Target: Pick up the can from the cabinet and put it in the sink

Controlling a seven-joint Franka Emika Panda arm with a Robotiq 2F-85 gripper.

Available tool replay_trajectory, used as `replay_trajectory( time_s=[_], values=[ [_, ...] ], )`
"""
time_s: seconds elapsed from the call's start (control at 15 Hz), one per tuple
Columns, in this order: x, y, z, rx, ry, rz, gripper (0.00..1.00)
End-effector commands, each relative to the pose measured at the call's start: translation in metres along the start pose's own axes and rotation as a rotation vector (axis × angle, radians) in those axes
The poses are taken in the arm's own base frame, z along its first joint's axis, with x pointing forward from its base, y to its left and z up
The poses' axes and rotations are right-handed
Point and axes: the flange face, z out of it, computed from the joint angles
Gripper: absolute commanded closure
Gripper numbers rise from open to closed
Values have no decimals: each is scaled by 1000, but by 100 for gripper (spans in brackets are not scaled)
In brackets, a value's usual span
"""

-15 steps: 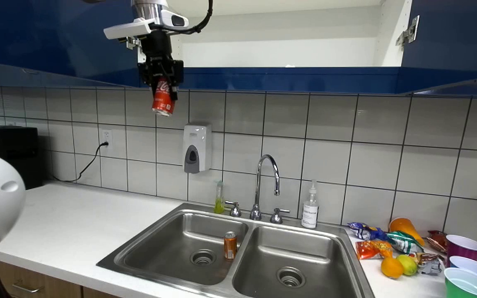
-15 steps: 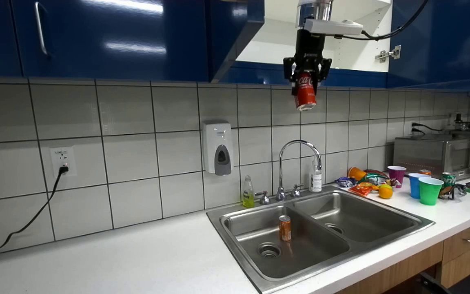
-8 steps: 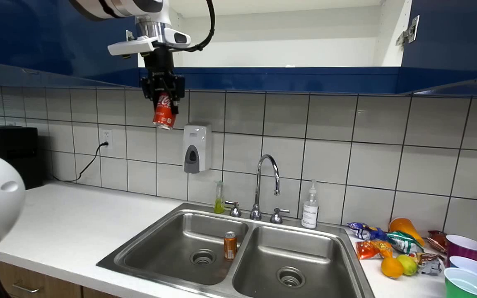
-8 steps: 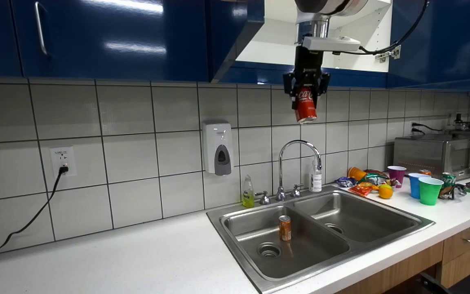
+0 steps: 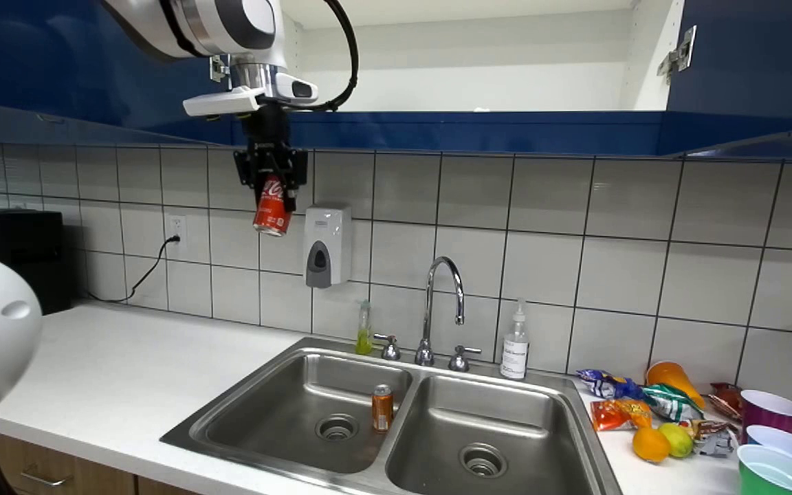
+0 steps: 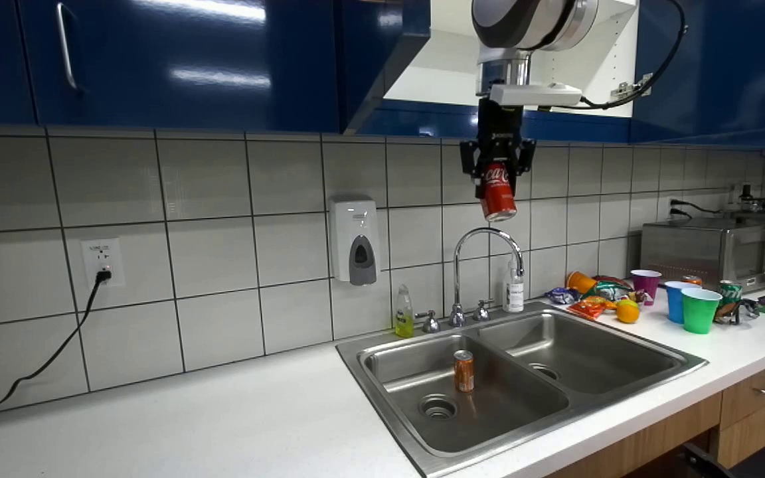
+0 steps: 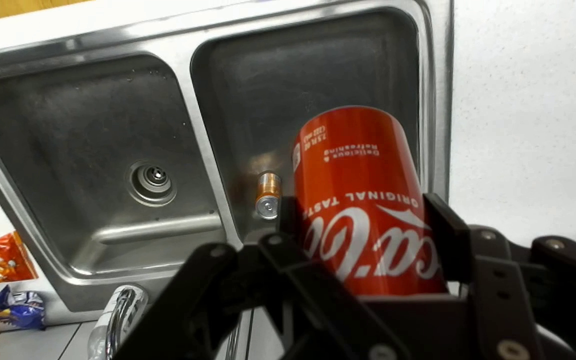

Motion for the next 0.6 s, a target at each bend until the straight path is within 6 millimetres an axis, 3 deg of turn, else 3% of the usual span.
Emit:
replay_trajectory(
  time_s=[0.0, 0.53],
  values=[
    [1, 2, 8, 6, 8, -5, 62],
    [-9, 1, 46, 6, -26, -9, 62]
  ],
)
